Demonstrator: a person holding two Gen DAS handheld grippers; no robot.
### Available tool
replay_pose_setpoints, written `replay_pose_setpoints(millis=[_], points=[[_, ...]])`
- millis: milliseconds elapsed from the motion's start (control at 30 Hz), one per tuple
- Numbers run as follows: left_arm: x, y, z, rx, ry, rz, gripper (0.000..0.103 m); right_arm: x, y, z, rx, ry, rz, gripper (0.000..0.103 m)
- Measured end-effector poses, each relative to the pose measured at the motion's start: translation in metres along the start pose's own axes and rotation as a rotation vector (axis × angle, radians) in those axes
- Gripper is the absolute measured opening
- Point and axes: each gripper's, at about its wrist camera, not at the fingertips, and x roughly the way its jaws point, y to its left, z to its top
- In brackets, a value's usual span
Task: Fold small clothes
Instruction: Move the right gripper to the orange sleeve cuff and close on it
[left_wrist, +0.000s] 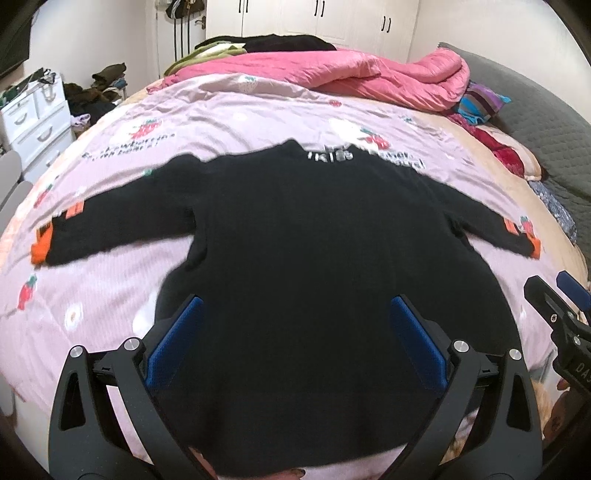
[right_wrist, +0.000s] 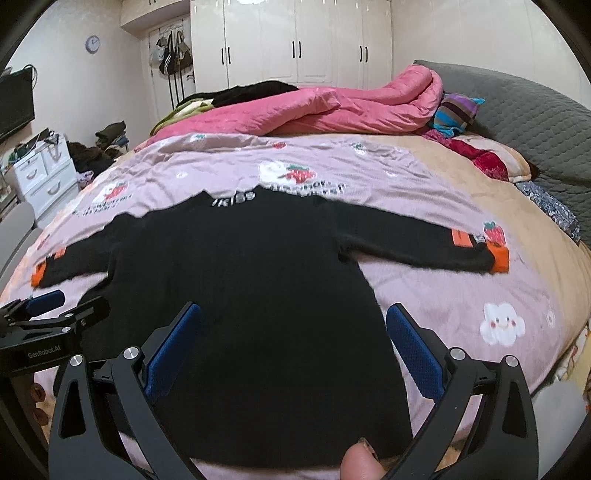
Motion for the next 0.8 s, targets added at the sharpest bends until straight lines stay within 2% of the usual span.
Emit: replay_pose_setpoints(millis=[300, 800], points=[[0.014, -0.006, 0.050, -0.010, -0.030, -0.038, 0.094, 0.013, -0.008, 0.040, 0.044, -0.043, 0.005, 0.099], [0.053, -0.006, 0.102, -0.030, -0.014, -0.067, 0.094, 0.040, -0.030, 0.100, 0.125, -0.086, -0.024, 0.099]])
